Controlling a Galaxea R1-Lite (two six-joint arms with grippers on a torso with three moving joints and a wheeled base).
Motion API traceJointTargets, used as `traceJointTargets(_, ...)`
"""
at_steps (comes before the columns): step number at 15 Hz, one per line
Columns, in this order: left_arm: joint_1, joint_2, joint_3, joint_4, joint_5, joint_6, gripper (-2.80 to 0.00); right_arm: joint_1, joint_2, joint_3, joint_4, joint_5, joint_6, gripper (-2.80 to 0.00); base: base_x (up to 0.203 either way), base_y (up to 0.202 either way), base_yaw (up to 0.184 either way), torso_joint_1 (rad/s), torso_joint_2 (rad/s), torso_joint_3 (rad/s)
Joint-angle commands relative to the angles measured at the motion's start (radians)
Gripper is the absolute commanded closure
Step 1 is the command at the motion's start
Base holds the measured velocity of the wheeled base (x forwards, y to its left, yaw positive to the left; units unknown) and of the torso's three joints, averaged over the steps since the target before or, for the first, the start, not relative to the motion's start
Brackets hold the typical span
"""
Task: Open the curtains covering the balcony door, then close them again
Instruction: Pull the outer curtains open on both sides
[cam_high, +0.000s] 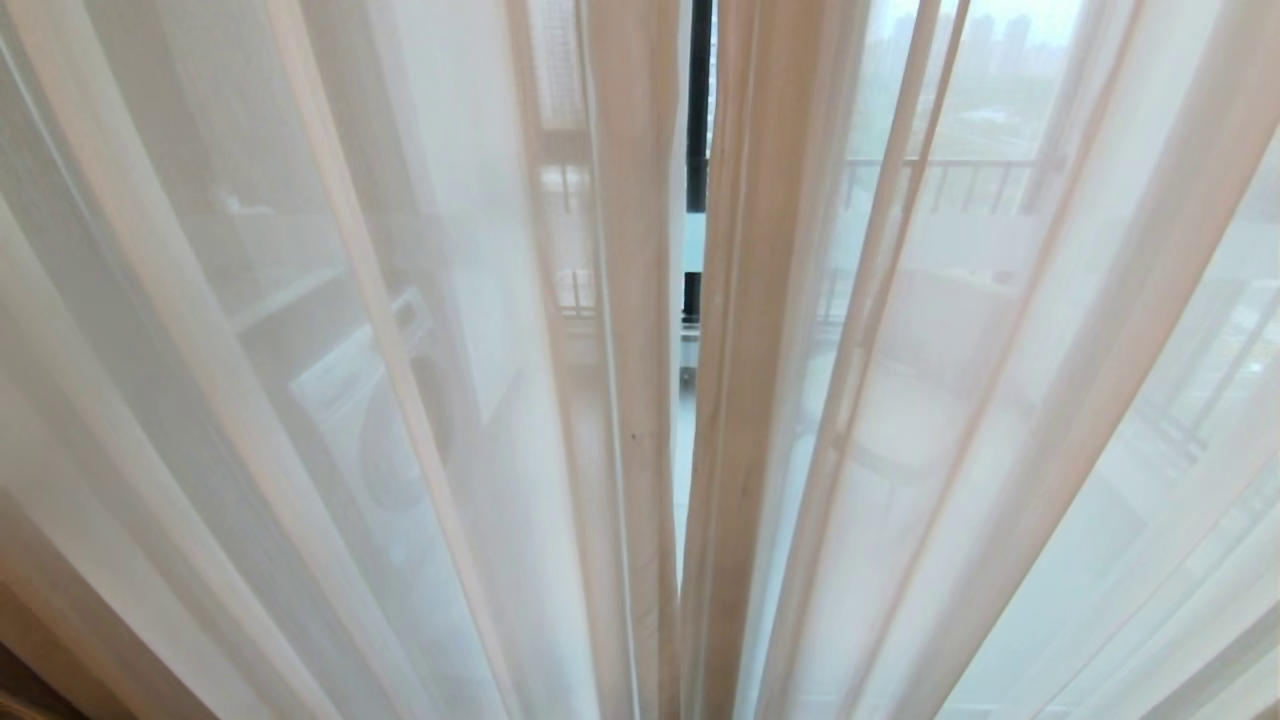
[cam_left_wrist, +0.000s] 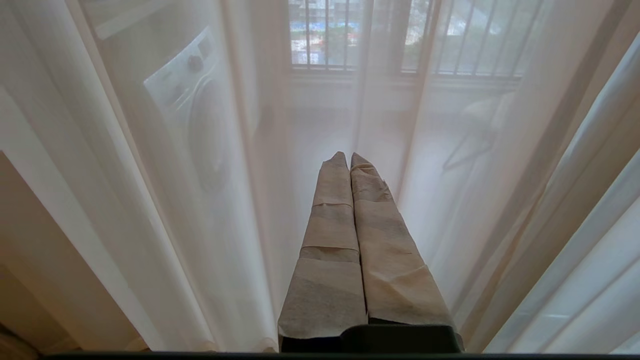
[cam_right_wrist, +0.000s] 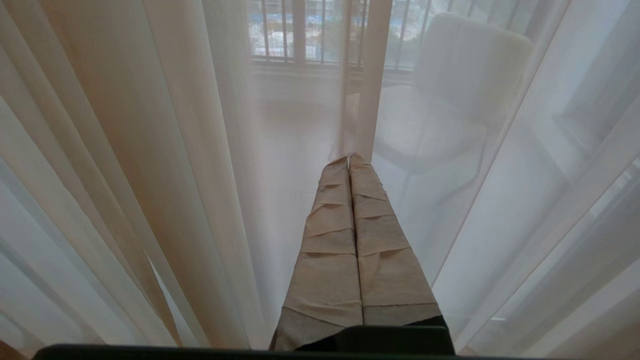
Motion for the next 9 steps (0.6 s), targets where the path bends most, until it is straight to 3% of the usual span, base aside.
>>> traceJointTargets(1,0.000,0.000,0.000,0.000,0.000,0.000,0.00,0.000,0.000,0.000,0.000,0.000,0.000,0.00,0.000,0.000,0.000,0.000,0.00,0.000)
traceJointTargets(9,0.000,0.000,0.000,0.001,-0.001,0.004,0.00,0.000,0.000,0.000,0.000,0.000,0.000,0.00,0.000,0.000,0.000,0.000,0.00,0.000)
